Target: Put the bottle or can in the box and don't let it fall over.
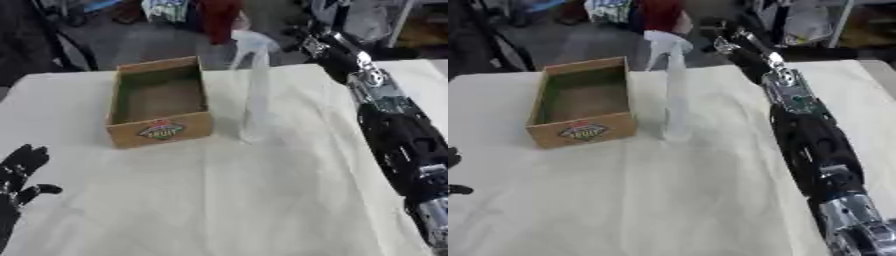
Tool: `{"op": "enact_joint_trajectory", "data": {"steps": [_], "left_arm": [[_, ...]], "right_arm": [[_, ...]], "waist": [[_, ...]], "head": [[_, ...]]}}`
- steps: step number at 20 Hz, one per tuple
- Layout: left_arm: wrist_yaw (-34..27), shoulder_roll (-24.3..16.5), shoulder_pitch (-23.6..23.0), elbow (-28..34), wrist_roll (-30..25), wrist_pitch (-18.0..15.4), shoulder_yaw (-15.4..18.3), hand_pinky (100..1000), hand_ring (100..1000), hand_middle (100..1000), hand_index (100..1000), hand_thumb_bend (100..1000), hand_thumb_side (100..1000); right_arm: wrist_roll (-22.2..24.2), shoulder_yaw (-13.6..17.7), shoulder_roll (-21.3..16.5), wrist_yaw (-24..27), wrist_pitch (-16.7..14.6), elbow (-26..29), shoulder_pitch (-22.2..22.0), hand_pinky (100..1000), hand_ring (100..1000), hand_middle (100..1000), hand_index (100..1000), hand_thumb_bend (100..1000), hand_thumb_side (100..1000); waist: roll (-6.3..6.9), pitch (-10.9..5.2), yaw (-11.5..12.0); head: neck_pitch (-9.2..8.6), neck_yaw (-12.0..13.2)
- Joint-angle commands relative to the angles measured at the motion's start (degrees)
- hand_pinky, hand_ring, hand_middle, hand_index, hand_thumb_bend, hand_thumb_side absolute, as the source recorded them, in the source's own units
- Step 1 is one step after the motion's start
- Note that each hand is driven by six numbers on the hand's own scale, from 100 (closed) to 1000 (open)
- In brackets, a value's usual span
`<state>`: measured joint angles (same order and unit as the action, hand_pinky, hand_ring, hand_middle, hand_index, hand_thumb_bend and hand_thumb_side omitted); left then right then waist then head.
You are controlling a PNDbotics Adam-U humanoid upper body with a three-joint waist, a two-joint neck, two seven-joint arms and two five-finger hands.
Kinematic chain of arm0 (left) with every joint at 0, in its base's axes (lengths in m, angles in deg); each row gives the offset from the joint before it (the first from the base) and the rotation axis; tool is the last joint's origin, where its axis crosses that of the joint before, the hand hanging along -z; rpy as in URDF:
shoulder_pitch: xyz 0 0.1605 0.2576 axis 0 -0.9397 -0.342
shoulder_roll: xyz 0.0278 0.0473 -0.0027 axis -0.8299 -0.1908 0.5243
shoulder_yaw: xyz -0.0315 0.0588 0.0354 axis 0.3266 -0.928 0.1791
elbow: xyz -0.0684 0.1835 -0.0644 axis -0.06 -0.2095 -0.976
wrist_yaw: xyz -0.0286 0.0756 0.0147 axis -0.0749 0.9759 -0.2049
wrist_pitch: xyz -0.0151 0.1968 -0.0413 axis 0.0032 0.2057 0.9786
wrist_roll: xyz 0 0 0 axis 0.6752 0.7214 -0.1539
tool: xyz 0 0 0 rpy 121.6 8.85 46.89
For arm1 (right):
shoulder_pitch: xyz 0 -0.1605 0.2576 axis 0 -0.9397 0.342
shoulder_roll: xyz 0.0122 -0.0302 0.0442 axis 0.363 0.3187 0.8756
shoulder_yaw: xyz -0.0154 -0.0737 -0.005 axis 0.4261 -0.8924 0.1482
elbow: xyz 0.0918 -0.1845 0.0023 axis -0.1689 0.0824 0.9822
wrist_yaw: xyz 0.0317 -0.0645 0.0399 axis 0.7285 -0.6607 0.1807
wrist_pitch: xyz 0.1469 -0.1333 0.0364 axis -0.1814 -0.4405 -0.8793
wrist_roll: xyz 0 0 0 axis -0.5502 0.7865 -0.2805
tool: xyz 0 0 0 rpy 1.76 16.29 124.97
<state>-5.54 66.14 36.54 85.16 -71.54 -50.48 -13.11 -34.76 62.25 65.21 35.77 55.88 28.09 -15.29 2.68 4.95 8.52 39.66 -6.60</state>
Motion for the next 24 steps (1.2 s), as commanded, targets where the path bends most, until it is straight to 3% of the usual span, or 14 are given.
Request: {"op": "enact_joint_trajectory", "data": {"steps": [1,24], "left_arm": [[-0.45,-0.55,0.75,0.76,-0.31,-0.07,-0.05,661,1000,919,1000,179,919],[-0.62,-0.41,0.99,0.70,-0.90,-0.06,-0.42,659,1000,921,1000,180,921]], "right_arm": [[0.09,-0.10,-0.28,-0.35,-0.18,1.46,1.26,828,970,992,874,100,532],[1.00,-1.33,1.27,-3.97,-3.10,1.67,0.50,853,981,1000,897,100,547]], "waist": [[-0.03,-0.59,0.05],[0.05,-0.45,0.31]], "head": [[-0.23,-0.15],[0.17,-0.79]]}}
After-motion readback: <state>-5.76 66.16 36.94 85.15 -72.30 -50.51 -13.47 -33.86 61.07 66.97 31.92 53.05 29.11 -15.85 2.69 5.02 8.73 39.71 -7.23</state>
